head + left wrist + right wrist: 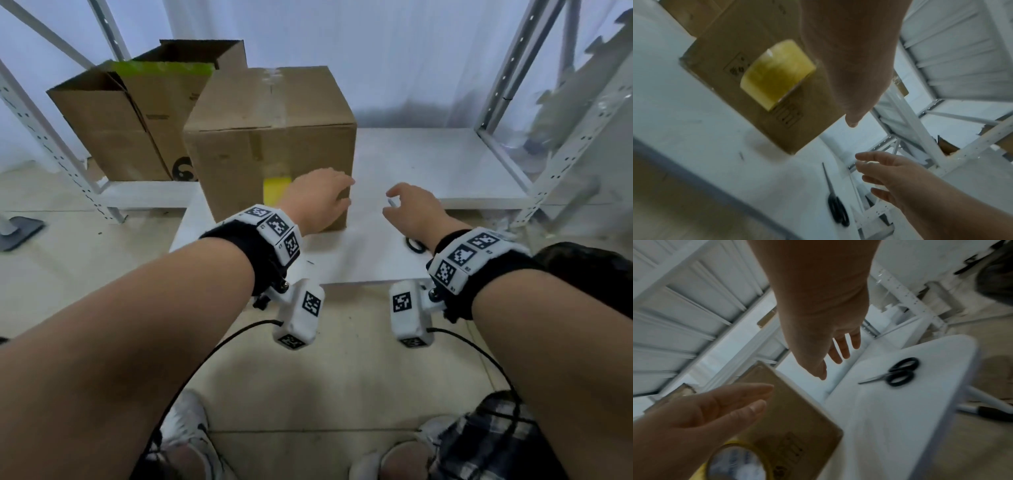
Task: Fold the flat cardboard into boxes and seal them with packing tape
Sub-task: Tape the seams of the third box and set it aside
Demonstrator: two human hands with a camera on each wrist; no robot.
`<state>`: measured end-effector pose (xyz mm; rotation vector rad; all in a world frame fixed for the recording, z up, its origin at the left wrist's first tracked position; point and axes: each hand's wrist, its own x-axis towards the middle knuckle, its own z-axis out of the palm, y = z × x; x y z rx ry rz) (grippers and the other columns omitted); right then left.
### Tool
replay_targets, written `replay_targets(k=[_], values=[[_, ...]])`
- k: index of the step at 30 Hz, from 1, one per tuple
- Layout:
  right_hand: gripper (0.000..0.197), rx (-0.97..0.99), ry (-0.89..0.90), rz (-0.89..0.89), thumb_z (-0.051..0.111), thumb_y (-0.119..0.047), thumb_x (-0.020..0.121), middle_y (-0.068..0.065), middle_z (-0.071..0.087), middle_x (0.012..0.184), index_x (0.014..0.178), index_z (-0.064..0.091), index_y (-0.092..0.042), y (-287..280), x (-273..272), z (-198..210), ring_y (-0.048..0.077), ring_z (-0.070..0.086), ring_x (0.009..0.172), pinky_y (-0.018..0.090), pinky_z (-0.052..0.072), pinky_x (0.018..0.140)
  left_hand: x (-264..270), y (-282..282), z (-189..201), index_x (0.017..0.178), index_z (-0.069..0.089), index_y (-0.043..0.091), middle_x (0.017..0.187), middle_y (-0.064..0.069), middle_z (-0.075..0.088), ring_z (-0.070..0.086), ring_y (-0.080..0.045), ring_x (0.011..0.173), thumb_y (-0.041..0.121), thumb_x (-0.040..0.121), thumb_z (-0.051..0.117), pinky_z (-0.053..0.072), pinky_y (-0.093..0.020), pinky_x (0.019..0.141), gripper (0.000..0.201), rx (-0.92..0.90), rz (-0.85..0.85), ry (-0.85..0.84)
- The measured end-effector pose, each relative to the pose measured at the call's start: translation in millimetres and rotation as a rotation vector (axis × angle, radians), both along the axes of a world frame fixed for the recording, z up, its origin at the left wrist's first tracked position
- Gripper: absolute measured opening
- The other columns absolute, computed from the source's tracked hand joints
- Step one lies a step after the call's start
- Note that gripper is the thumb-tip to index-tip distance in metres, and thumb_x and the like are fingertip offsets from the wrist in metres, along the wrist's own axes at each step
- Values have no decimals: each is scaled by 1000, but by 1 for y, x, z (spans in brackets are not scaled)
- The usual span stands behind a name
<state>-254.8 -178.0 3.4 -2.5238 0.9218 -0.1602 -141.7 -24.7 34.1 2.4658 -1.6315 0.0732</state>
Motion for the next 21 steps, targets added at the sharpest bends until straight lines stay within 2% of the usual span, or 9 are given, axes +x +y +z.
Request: replay_targets(k=[3, 6, 8, 11, 16, 19, 21], values=[[42, 34, 107, -46, 49, -20, 97, 14, 51, 138, 137, 46, -7, -10, -24, -26, 30, 50, 122, 33, 40, 93, -8, -12, -31, 143, 41, 16, 144, -6, 47, 43, -26, 132, 28, 100, 44, 36, -40, 107, 45, 76, 8, 110], [31, 35, 188, -75, 50, -18, 96, 19, 60, 120, 121, 54, -1, -18, -39, -47, 32, 56, 100, 30, 39, 75, -11, -22, -57, 143, 41, 15, 140, -9, 50, 48, -28, 126, 29, 100, 44, 40, -41, 104, 46, 142, 23, 188], [29, 40, 201, -110, 48, -19, 96, 21, 62, 113, 115, 56, 2, -22, -40, -55, 32, 55, 91, 30, 37, 71, -12, -25, -67, 143, 41, 14, 141, -9, 50, 49, -27, 127, 30, 100, 44, 40, -40, 104, 46, 159, 24, 218], [30, 41, 179, -147, 43, -20, 98, 22, 60, 113, 113, 56, 3, -28, -34, -61, 30, 49, 84, 31, 35, 69, -10, -30, -73, 143, 40, 14, 144, -8, 47, 46, -25, 130, 29, 101, 43, 38, -38, 105, 45, 161, 22, 233], [29, 63, 223, -158, 38, -13, 101, 24, 61, 116, 114, 55, 7, -37, -22, -68, 31, 50, 87, 31, 37, 71, -2, -39, -74, 142, 42, 15, 140, -8, 51, 48, -25, 127, 30, 101, 42, 40, -38, 103, 43, 147, 29, 247], [29, 74, 239, -161, 38, -10, 101, 25, 61, 117, 114, 55, 9, -39, -16, -72, 37, 58, 105, 31, 39, 76, 3, -42, -76, 141, 44, 15, 133, -7, 55, 51, -25, 122, 30, 101, 42, 41, -35, 99, 42, 131, 36, 253], [28, 61, 220, -199, 42, -16, 101, 20, 62, 115, 113, 56, 5, -39, -12, -77, 36, 57, 109, 33, 42, 82, 5, -42, -77, 140, 45, 15, 133, -7, 55, 51, -24, 122, 30, 101, 41, 40, -34, 98, 42, 126, 40, 262]])
